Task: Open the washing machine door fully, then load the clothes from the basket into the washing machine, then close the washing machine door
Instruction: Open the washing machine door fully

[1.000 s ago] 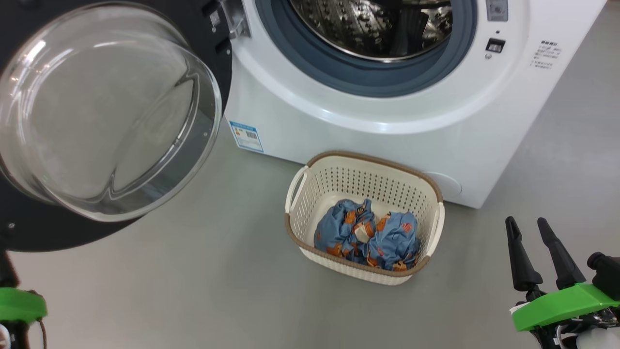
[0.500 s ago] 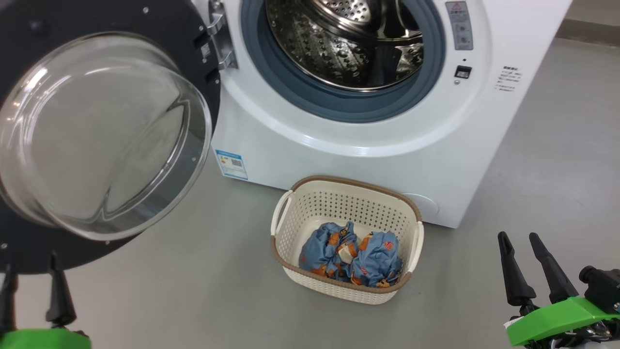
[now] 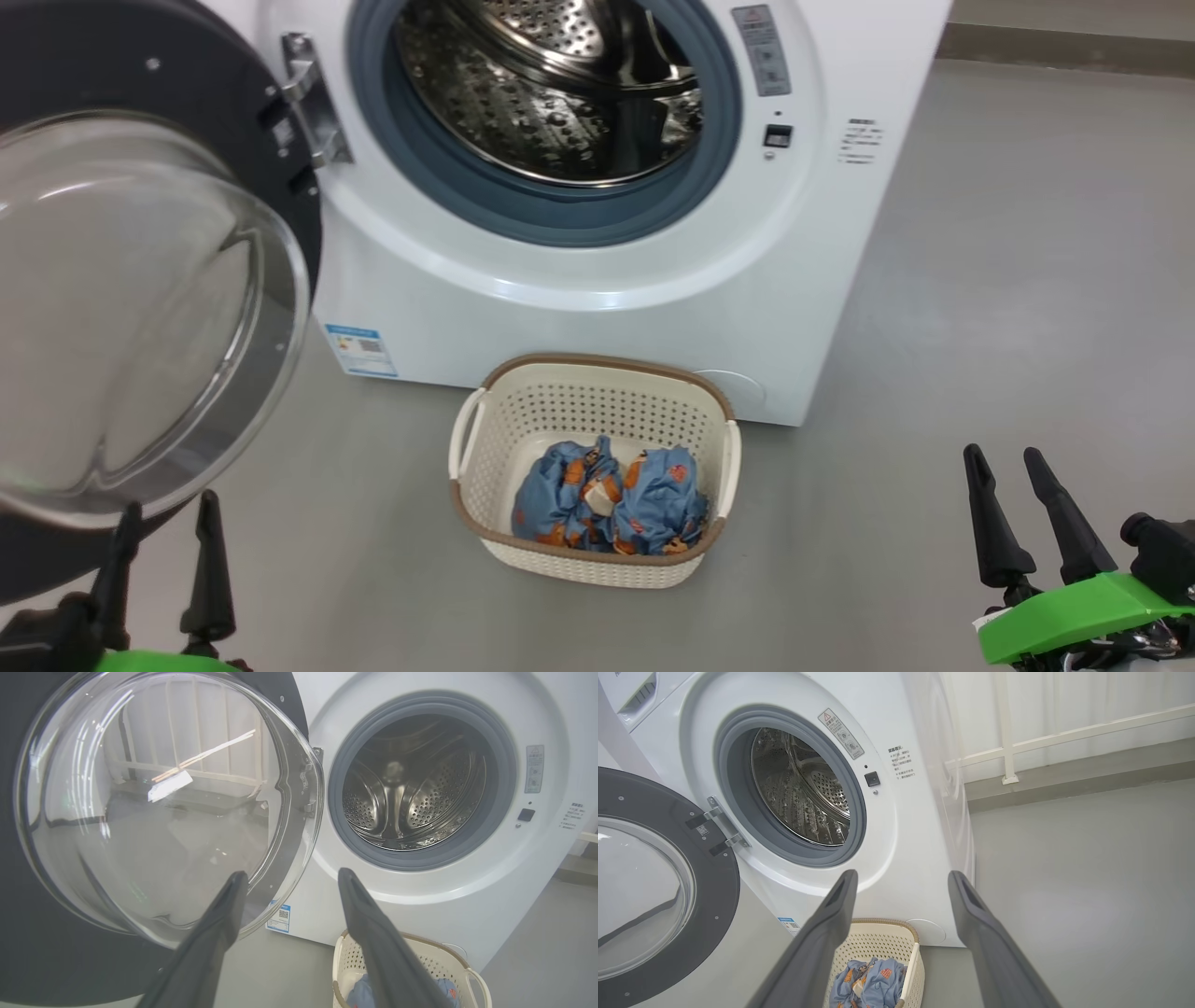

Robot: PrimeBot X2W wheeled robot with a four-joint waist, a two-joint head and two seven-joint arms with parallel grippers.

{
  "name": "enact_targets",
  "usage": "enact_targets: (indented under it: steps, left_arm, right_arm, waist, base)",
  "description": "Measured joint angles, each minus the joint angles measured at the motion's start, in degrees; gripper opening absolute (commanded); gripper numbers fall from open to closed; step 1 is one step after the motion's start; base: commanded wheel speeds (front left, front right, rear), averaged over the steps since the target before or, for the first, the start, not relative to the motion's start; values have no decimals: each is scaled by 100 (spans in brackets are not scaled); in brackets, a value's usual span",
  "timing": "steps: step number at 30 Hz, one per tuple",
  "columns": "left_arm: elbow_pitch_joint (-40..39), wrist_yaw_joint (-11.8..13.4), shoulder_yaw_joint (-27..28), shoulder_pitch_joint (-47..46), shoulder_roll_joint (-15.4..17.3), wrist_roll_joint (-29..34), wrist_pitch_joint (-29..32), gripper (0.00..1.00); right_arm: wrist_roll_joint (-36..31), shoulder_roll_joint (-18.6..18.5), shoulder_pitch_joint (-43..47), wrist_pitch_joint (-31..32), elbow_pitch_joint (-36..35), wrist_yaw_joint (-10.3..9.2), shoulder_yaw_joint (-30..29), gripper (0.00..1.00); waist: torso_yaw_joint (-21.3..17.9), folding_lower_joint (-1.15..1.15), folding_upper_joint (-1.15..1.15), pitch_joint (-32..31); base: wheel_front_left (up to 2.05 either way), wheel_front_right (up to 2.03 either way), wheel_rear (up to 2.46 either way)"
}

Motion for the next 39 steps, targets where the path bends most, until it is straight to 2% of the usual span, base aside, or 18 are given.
enact_targets:
  steps: [7, 16, 24, 39]
  left_arm:
    - [-133, 0, -151, 84, -9, 1, 0, 100]
    - [-401, 0, -196, 216, -204, 65, 0, 100]
    - [-697, 0, -371, 290, -241, 90, 0, 100]
    - [-717, 0, -504, 321, -254, 80, 0, 100]
  right_arm:
    - [-1, 15, 98, 0, -15, 0, -46, 100]
    - [-7, 22, 99, 0, -22, 0, -34, 100]
    - [-7, 22, 85, 0, -62, -1, -57, 100]
    - [-7, 70, 76, 0, -63, 0, -101, 100]
  waist:
    - [-418, 0, 0, 2]
    - [-967, 0, 0, 28]
    - [-1302, 0, 0, 102]
    - [-1323, 0, 0, 148]
  base:
    - [0, 0, 0]
    - [0, 0, 0]
    - [0, 0, 0]
    - [0, 0, 0]
